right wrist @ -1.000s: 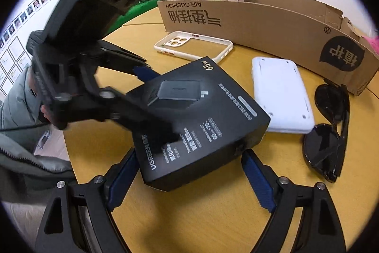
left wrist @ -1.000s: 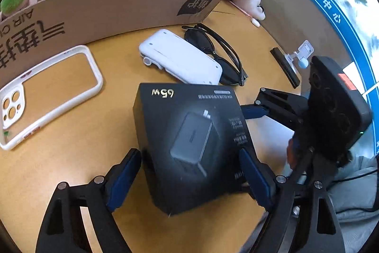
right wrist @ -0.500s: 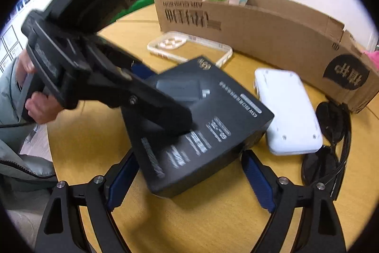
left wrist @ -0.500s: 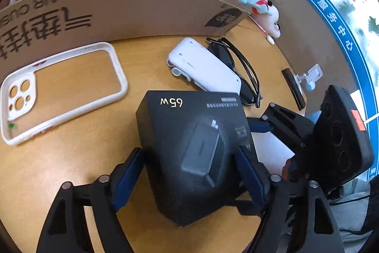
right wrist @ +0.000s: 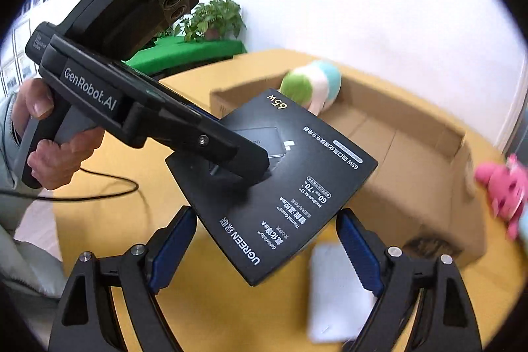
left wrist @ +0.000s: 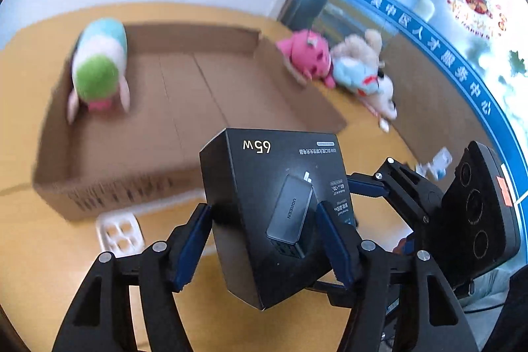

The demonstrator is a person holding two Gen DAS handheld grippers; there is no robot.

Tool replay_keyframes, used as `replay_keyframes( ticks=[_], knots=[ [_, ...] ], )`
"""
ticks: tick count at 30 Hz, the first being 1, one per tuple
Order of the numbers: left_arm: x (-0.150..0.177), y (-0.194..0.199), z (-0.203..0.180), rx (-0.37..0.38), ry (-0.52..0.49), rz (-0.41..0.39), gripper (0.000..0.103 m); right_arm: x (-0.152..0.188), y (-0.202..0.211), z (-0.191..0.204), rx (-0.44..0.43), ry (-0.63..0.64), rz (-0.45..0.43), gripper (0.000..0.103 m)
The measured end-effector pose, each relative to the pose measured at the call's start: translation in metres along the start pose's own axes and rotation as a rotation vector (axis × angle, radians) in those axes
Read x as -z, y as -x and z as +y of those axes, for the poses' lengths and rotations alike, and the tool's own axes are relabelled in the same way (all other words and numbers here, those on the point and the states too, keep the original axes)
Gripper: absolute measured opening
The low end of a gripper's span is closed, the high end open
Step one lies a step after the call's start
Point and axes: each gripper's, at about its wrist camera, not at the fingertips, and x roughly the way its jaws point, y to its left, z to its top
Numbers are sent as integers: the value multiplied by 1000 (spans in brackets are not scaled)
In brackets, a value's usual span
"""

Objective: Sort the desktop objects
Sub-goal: 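Lift the charger box with both grippers and carry it into the cardboard box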

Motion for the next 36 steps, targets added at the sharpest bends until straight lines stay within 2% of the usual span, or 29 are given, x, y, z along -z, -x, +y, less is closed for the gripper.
replay_keyframes(
  ticks=[7,13,16,21,24,28,36],
  knots=[
    [-70,26,4,-34,-27,-118,63,-62,-1,-23,63,86,-82,87],
    [-143,47,16,-59,-49,-205,63,-131,-6,-58,93,149,-137,87],
    [-179,50,28,-88,-47,-233,63,-165,-17,-80,79,171,-136,87],
    [-229,35,62,-110,0,-231,63,-204,-49,-117,33,170,-111,87],
    [-251,12,85,-130,27,-194,63,-216,-78,-139,-3,159,-70,87],
    [-270,-36,118,-141,82,-126,63,-216,-122,-170,-57,121,14,87],
    [-283,-148,174,-179,199,87,63,-174,-207,-231,-196,-68,154,87]
  ],
)
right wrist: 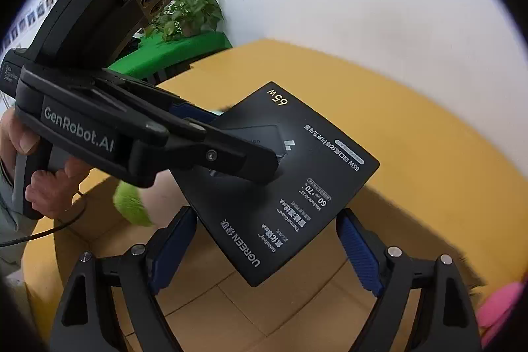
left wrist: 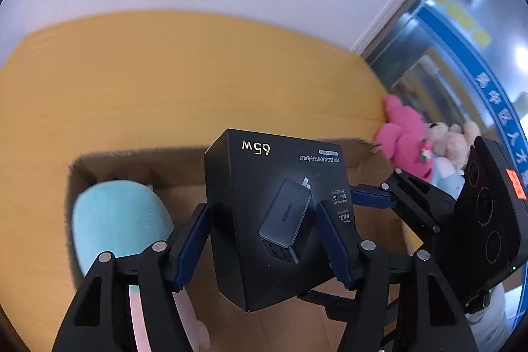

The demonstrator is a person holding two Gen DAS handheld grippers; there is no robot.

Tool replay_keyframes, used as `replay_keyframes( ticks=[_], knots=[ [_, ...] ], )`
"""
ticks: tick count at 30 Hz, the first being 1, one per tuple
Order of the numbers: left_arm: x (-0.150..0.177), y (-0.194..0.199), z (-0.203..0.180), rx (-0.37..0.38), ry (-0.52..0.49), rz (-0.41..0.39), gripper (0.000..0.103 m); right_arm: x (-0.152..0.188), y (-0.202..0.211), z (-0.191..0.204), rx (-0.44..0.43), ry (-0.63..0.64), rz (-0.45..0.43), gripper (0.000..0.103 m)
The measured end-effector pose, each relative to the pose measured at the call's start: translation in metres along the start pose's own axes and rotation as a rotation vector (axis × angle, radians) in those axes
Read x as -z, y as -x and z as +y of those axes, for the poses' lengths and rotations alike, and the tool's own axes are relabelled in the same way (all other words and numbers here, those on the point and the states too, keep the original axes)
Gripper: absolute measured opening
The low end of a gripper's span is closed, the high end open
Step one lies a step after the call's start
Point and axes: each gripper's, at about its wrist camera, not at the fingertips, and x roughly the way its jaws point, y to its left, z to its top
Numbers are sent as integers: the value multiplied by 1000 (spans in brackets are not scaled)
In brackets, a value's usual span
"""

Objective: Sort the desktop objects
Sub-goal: 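Lift the charger box with both grippers and carry it into the cardboard box, then set the charger box beside the plush and open both grippers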

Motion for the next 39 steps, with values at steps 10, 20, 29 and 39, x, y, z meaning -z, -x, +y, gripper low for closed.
replay_keyframes(
  ticks=[10,20,29,39],
  knots=[
    [-6,-81,-8,-243,-28,191,62,40,-60,-34,-80,-136,124,83],
    [-4,-36,-9,-258,34,89,62,51,-30,-26,-45,-175,136,79],
    [70,141,-67,-218,-74,-323,85,34,100,32,88,-224,-79,82],
    [207,215,-94,-360,-114,-647,103,70,126,115,348,-328,-177,85]
  ],
)
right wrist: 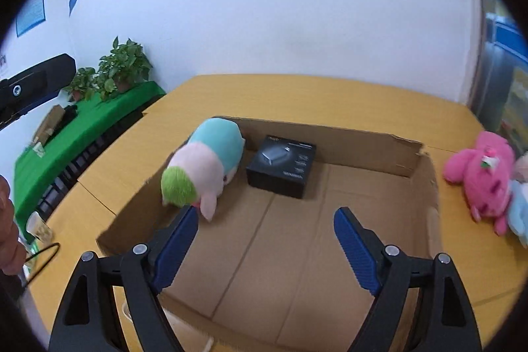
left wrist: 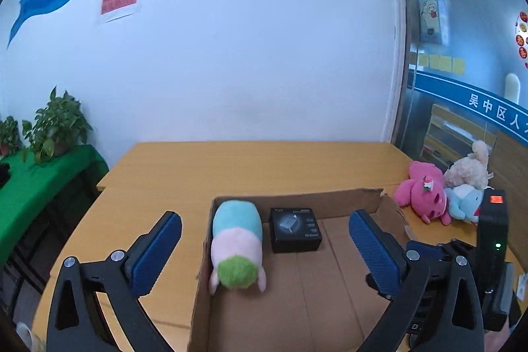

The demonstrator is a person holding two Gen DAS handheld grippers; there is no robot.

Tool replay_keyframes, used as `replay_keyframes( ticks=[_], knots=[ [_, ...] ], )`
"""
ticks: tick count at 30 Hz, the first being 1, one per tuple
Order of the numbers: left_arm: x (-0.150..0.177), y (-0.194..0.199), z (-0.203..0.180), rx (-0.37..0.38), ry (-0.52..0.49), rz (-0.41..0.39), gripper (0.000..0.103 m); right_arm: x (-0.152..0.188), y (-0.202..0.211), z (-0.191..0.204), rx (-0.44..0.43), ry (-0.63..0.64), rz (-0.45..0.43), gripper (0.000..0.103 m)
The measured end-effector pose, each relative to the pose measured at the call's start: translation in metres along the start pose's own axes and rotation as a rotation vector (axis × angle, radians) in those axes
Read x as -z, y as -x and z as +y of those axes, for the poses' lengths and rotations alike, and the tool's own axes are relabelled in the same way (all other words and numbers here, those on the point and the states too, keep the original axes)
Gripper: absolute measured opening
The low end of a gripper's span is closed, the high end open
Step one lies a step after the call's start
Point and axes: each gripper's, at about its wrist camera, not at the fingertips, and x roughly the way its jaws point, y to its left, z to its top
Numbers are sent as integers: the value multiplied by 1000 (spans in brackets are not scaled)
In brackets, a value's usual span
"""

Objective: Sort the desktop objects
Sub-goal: 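Set the charger box beside the plush and open both grippers, then withdraw both grippers from the box and move toward the black sunglasses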

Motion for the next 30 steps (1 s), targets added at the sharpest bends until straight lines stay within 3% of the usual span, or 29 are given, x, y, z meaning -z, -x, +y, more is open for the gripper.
replay_keyframes(
  ticks=[4,11,24,30],
  knots=[
    [42,29,5,7,61,-23,103,33,33,8,78,-9,-45,85],
    [98,36,-1,6,68,38,103,79,52,27,160,24,-74,85],
    [118,47,-20,62,-3,65,103,112,74,17,162,-25,-96,85],
    [144,42,-24,116,-11,145,103,156,81,-16,121,-60,9,85]
  ],
)
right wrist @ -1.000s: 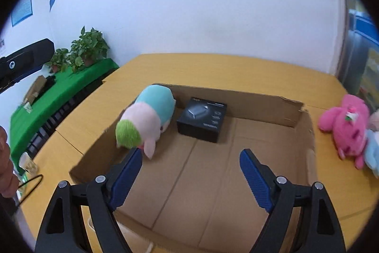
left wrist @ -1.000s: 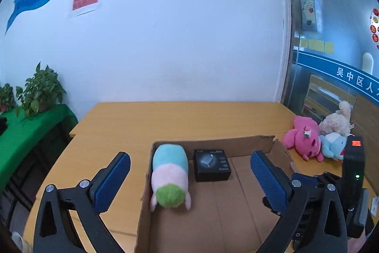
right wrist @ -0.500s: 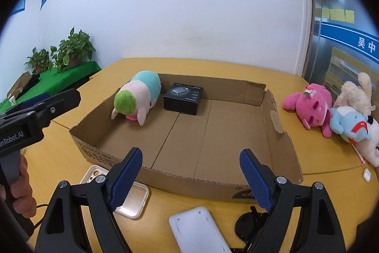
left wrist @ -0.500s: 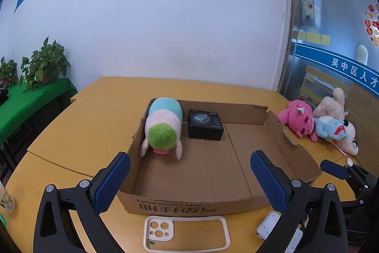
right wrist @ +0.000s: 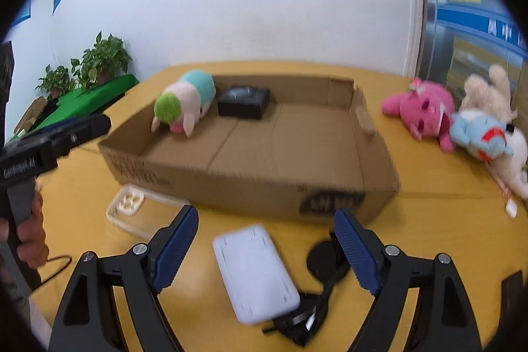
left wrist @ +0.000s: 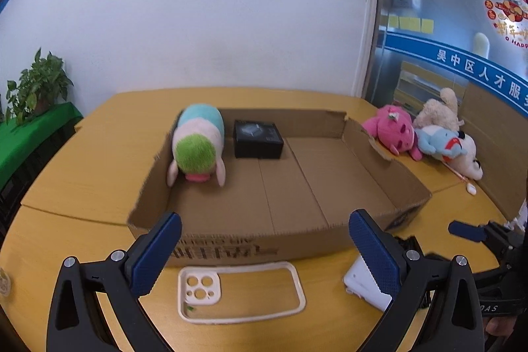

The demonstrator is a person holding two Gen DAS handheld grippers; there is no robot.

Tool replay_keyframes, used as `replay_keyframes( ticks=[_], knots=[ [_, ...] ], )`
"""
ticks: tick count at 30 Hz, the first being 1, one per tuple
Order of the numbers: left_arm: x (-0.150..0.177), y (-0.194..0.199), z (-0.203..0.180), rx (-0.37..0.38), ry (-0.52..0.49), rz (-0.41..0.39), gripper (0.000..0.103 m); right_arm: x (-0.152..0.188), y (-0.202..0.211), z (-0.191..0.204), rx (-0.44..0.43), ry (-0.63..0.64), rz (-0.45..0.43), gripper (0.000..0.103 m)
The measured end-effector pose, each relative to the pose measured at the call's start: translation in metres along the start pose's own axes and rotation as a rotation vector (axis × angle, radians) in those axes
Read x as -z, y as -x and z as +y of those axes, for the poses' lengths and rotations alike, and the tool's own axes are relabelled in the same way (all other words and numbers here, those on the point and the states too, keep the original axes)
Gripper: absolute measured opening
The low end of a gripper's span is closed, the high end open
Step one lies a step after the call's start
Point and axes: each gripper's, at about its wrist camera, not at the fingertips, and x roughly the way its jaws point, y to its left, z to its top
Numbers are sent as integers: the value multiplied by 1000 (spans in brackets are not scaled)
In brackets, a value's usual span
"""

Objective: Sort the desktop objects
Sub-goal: 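Withdraw both grippers from the box and move toward the black sunglasses, then grasp the black sunglasses with the right gripper while the left gripper closes on them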

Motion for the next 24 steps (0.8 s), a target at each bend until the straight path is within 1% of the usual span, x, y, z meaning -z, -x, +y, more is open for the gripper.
replay_keyframes(
  ticks=[2,3,6,9,12,17,24],
  knots=[
    [12,-11,-4,0,5,51,103,19,-6,-9,-30,-15,61,85],
    [18,-16,-7,9,8,73,103,33,-11,-14,-43,-25,106,85],
    [34,-33,-19,71,2,152,103,60,-25,-19,-52,-28,199,85],
    [47,-46,-38,129,-29,213,103,76,-36,-16,-55,-4,257,85],
    [56,-55,-51,163,-52,261,103,81,-44,-10,-12,54,276,83],
    [59,-67,-59,239,-40,320,103,82,-50,-18,19,75,280,81],
    [63,-78,-57,287,13,372,103,83,-44,-50,50,39,289,78]
  ],
)
